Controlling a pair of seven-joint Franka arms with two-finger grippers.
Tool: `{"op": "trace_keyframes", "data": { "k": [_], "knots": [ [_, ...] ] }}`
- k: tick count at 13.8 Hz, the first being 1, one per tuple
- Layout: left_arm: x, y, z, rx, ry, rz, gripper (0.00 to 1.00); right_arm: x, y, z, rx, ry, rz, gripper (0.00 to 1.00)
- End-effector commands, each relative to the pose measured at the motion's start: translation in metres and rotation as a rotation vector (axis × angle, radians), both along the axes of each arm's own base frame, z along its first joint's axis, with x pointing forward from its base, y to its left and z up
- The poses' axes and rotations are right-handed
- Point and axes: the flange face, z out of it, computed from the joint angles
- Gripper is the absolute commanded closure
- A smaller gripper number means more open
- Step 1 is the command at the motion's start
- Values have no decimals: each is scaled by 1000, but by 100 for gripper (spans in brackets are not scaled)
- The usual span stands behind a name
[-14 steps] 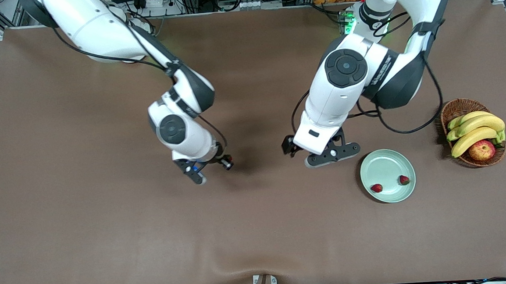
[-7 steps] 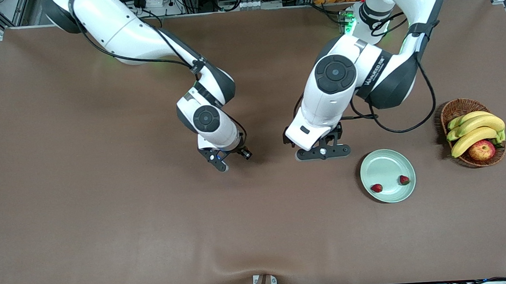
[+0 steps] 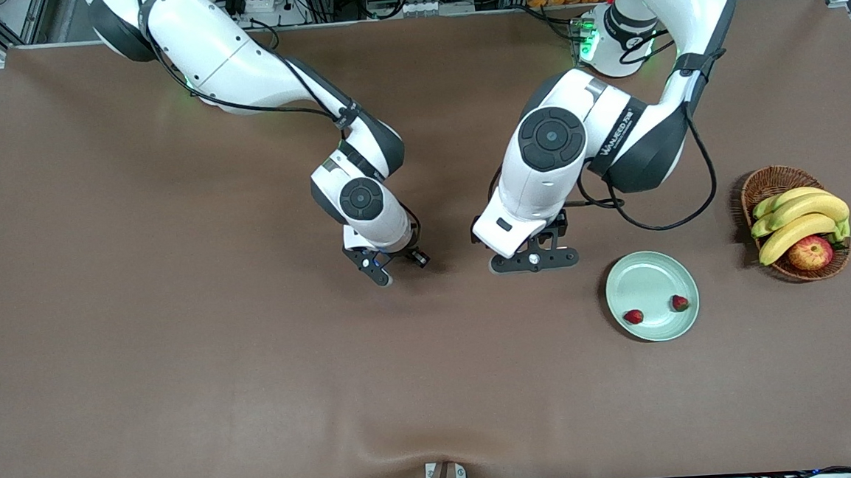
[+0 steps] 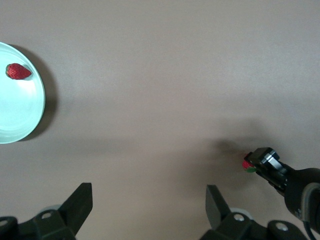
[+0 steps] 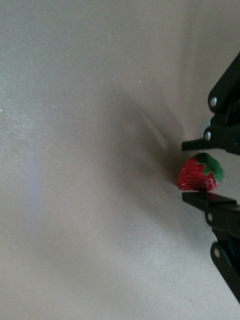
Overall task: Collect all strawberries into plate
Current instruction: 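Carry the last strawberry with the right gripper toward the table middle, then release the strawberry with the right gripper while the left gripper lowers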
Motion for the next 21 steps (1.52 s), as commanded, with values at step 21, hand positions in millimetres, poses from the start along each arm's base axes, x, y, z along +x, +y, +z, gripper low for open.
{"op": "trace_keyframes", "data": {
  "k": [21],
  "knots": [
    [-74, -159, -207, -82, -75, -104, 0, 143, -259, 224, 30, 41, 48, 0]
  ]
}}
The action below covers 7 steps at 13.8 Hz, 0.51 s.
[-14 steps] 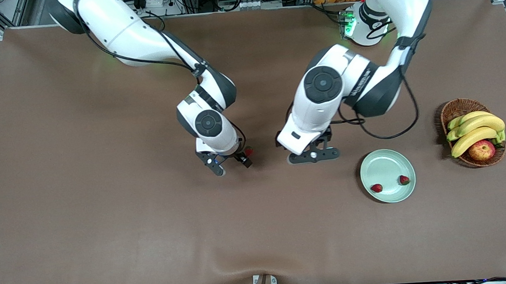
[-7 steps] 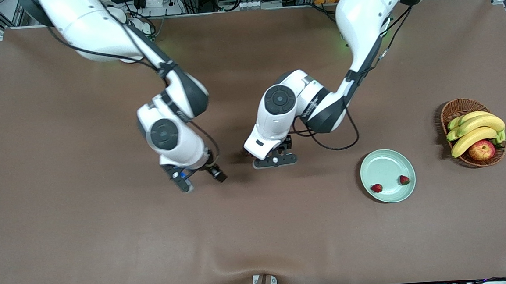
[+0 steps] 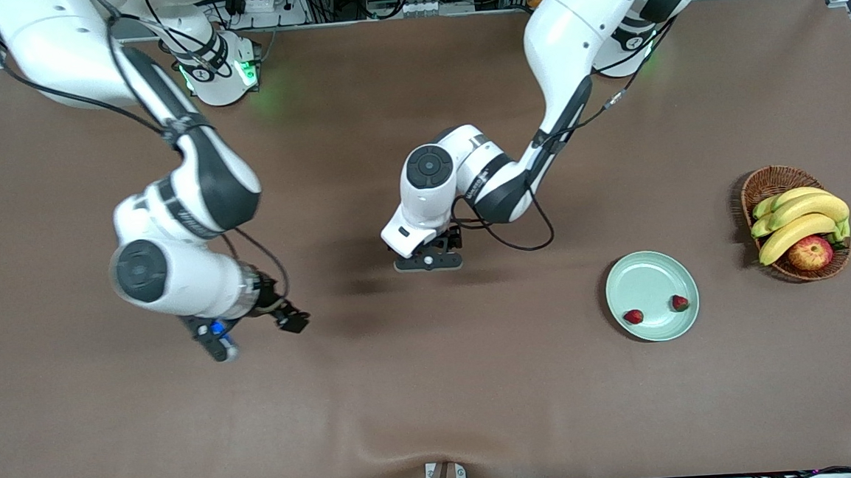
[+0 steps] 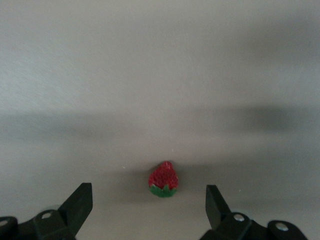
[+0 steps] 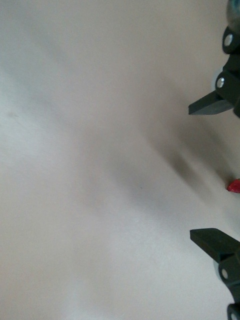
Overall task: Collect all strawberries into plate
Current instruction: 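Grasp the strawberry with the left gripper while the right arm withdraws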
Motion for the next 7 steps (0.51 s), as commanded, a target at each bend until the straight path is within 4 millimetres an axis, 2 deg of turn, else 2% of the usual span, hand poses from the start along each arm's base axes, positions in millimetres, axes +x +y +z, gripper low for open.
{"op": "trace_keyframes", "data": {
  "k": [1, 5, 7],
  "knots": [
    [-3, -7, -17, 11, -19, -81, 0, 0, -40, 33, 15, -6, 52, 0],
    [7, -3, -33, -9, -51, -93, 0, -5, -93, 74, -7, -33, 175, 0],
    [-1, -11, -46, -3, -47, -109, 0, -13, -108, 95, -26, -37, 235, 0]
  ]
}}
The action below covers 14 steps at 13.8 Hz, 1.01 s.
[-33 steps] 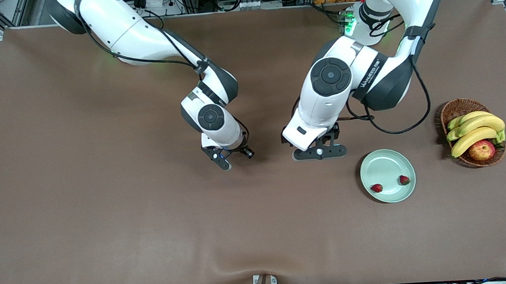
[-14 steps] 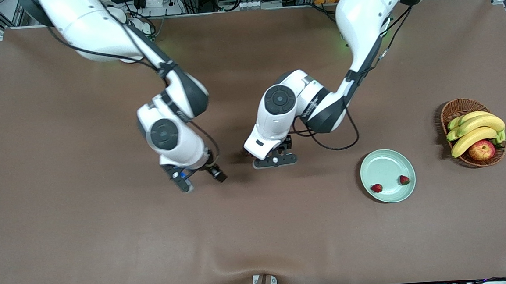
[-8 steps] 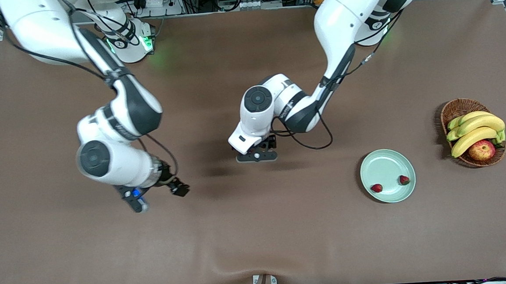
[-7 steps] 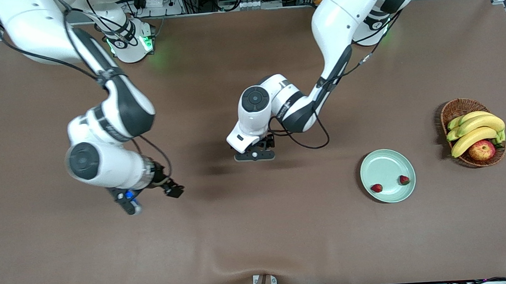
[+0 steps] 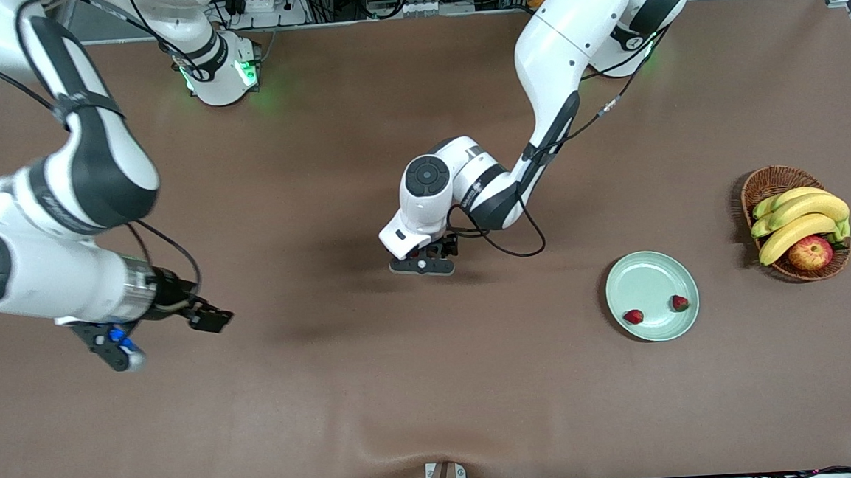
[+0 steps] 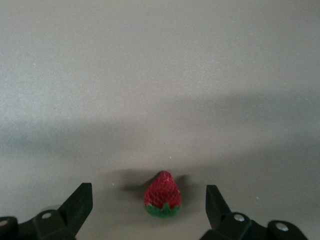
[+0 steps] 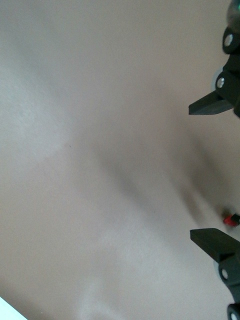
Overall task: Collect all strawberries into plate
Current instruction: 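Grasp the strawberry with the left gripper while the right arm withdraws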
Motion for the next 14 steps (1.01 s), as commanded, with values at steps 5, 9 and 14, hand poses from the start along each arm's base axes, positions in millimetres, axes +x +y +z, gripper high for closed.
{"op": "trace_keyframes", "data": {
  "k": [5, 9, 14],
  "knots": [
    [-9, -17, -20, 39, -57, -36, 1, -36, -14, 72, -128, -37, 197, 0],
    [-9, -17, -18, 36, -56, -21, 41, -55, -46, 115, -149, -73, 332, 0],
    [-12, -18, -18, 35, -48, 7, 81, -88, -68, 163, -163, -76, 419, 0]
  ]
}}
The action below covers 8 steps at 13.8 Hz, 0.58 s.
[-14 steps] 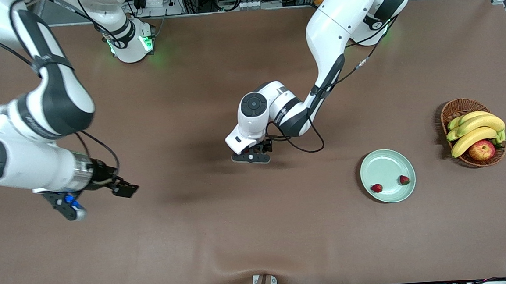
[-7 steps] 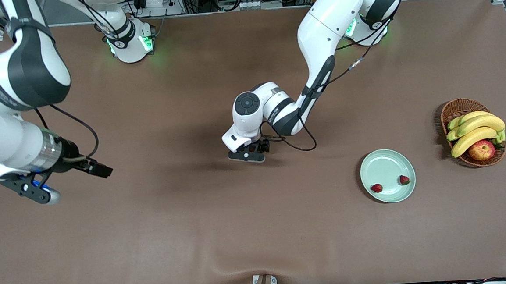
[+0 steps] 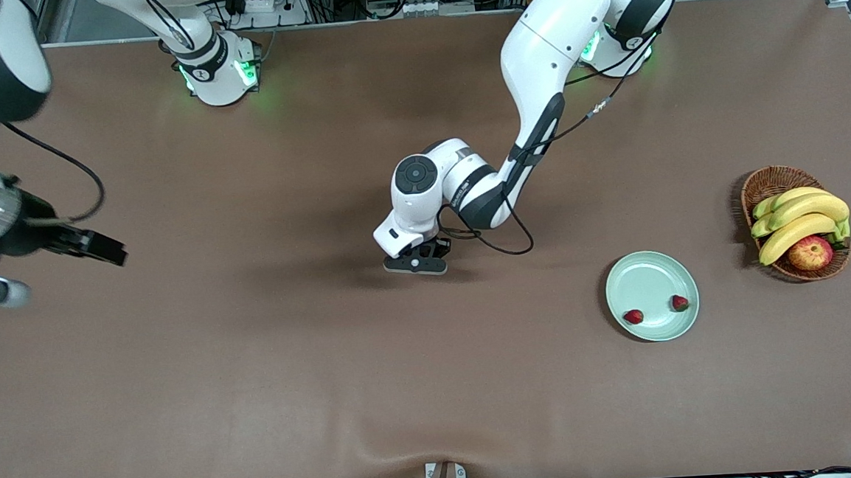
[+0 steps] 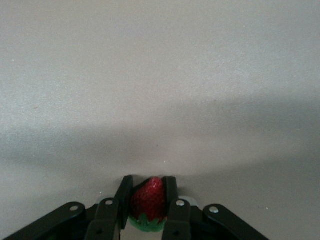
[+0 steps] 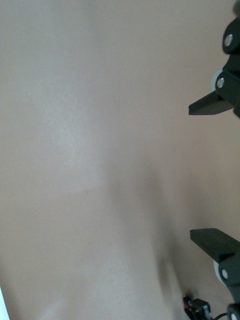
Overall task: Collect all strawberries into plate
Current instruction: 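Grasp the strawberry with the left gripper while the right arm withdraws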
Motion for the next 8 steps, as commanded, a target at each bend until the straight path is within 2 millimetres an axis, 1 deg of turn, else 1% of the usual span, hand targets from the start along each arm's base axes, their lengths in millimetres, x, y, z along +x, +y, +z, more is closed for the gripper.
{"op": "trace_keyframes", "data": {
  "k": [1, 2, 3, 5, 6, 8],
  "knots": [
    [-4, -7, 0, 1, -9, 21, 83, -30, 4, 23, -16, 12, 61, 0],
    [-4, -8, 6, -3, -13, 31, 83, -40, 5, 28, -21, 12, 65, 0],
    [-2, -9, 18, -14, -19, 42, 83, -50, 6, 30, -24, 9, 69, 0],
    [13, 5, 48, -3, -14, 139, 83, -65, 7, 36, -28, 3, 74, 0],
    [27, 19, 66, 3, -12, 205, 83, -68, 7, 36, -30, 3, 81, 0],
    [57, 60, 103, 40, 3, 319, 83, -67, -8, 36, -25, 5, 123, 0]
  ]
}}
